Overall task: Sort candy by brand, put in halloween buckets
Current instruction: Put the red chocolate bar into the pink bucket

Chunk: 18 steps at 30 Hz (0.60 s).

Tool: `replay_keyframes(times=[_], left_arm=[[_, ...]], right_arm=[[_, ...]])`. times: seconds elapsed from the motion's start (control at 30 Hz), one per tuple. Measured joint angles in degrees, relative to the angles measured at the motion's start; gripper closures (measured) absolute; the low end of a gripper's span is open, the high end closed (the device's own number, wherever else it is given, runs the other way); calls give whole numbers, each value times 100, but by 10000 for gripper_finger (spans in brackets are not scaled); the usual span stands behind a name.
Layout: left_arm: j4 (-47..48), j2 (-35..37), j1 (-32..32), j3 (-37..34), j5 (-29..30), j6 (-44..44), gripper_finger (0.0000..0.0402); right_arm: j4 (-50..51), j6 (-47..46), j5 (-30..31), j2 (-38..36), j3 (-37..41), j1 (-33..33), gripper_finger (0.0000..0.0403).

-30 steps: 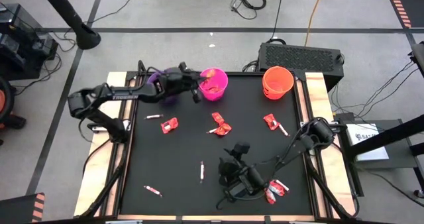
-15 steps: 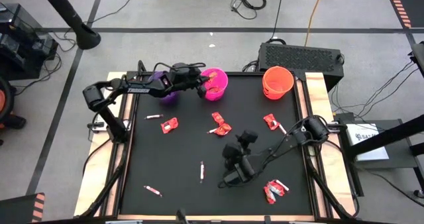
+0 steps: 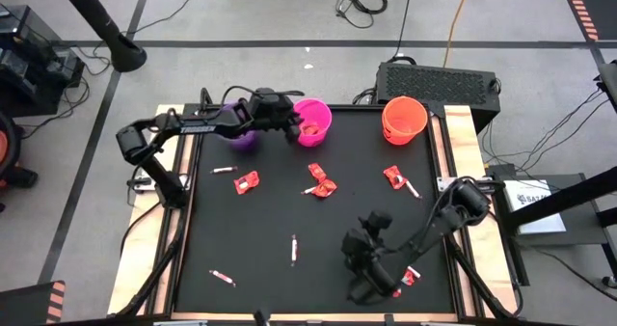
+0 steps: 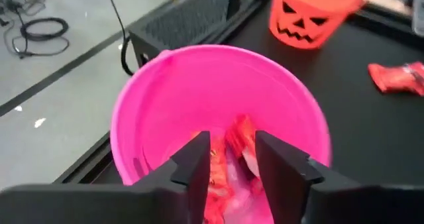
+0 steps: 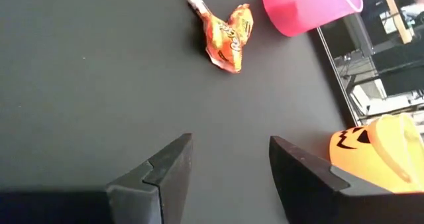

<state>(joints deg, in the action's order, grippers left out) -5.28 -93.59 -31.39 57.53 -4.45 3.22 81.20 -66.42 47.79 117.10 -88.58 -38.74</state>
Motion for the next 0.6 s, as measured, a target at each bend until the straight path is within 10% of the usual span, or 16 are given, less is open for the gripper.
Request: replay_keyframes(times=[0.4,0.6], left_arm=[[2438,840,1600,383,-279,-1066,268],[1788,704,2885,-172,-93,-1296,268]], right_arm=[[58,-40,-20,-2,-1,-521,211],[-17,-46,-11,-2,0,-536,211]])
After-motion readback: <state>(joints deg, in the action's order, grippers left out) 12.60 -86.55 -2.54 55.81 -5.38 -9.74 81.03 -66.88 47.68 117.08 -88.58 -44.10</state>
